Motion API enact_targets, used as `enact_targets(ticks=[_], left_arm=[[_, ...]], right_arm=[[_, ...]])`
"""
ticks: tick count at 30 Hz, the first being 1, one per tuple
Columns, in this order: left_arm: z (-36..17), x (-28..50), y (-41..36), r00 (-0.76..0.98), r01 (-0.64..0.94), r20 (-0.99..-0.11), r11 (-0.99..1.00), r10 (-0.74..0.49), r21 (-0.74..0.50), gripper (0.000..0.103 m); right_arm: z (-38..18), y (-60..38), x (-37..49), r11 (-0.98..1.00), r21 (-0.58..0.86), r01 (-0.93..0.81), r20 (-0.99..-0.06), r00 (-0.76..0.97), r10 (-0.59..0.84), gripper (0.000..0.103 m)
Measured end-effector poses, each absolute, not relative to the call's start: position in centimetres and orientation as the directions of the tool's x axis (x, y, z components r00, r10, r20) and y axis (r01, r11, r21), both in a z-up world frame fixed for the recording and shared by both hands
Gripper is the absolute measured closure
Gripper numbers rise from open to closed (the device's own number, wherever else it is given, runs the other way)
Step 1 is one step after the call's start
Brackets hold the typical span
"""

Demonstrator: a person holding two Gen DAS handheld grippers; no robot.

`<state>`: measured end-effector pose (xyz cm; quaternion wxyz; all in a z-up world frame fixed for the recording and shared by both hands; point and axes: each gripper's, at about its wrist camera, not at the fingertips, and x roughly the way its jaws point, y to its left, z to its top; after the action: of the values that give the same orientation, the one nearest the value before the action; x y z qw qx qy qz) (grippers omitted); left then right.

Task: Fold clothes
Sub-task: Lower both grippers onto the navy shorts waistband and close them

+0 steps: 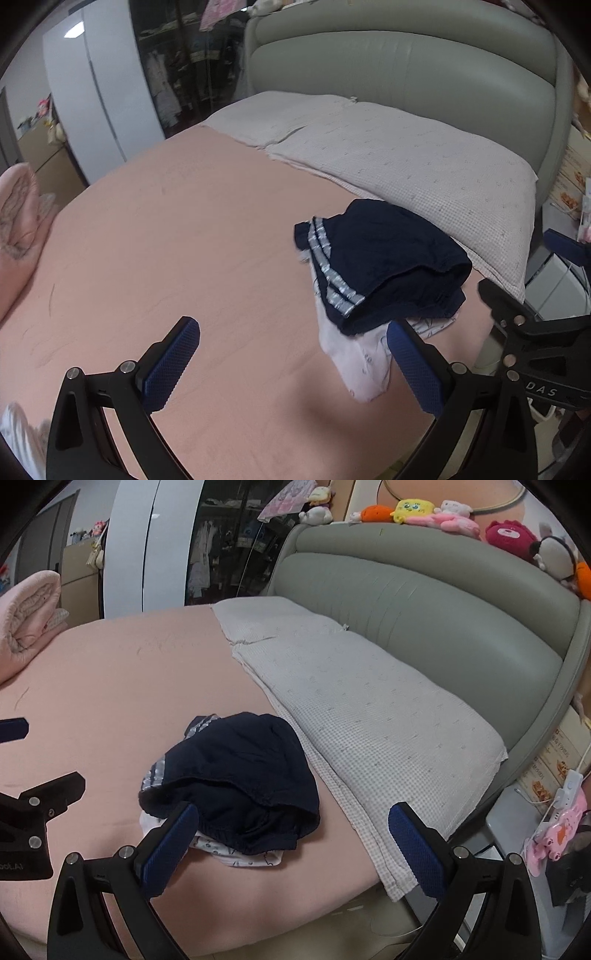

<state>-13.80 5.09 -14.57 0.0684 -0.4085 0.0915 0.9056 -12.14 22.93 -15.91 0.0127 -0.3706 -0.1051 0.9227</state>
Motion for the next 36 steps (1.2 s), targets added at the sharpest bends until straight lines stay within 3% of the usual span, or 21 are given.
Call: enact_targets(ticks=[13, 27, 30, 31, 33, 36], left_arm=[[-19.7, -18.1, 6.5, -0.6, -0.253, -0.79, -0.967, 0.124, 0.04, 0.0], [-23.0, -19.5, 6.4, -0.587, -0.193, -0.807, -0.98, 0.068, 0.057, 0.0], [-23.6, -19.9, 6.0, -0.572, -0.181, -0.818, -0.982, 0.064, 0.05, 0.006], [-23.7, -20.0, 5.9, -0.566, -0.182, -0.821, -0.982, 0.069, 0.043, 0.009], [-24.1, -20.4, 5.9, -0.555, -0.183, -0.829, -0.982, 0.066, 0.044, 0.02], [-24.4, -20.7, 6.3, -0.551, -0.19, -0.833, -0.98, 0.049, 0.067, 0.029]], right_arm=[[-20.7, 23.1, -15.5, -0.961, -0.242, 0.136, -0.737, -0.669, 0.091, 0.0], [-23.9, 27.1, -19.0, -0.995, -0.085, 0.06, -0.803, -0.595, 0.033, 0.003], [-24.4, 27.6, -19.3, -0.994, -0.089, 0.056, -0.808, -0.588, 0.04, 0.004], [-24.6, 27.7, -19.4, -0.994, -0.092, 0.055, -0.809, -0.586, 0.042, 0.006], [-25.0, 27.8, -19.6, -0.994, -0.098, 0.054, -0.812, -0.582, 0.048, 0.027], [-25.4, 28.1, -20.1, -0.995, -0.078, 0.059, -0.819, -0.573, 0.03, 0.032]])
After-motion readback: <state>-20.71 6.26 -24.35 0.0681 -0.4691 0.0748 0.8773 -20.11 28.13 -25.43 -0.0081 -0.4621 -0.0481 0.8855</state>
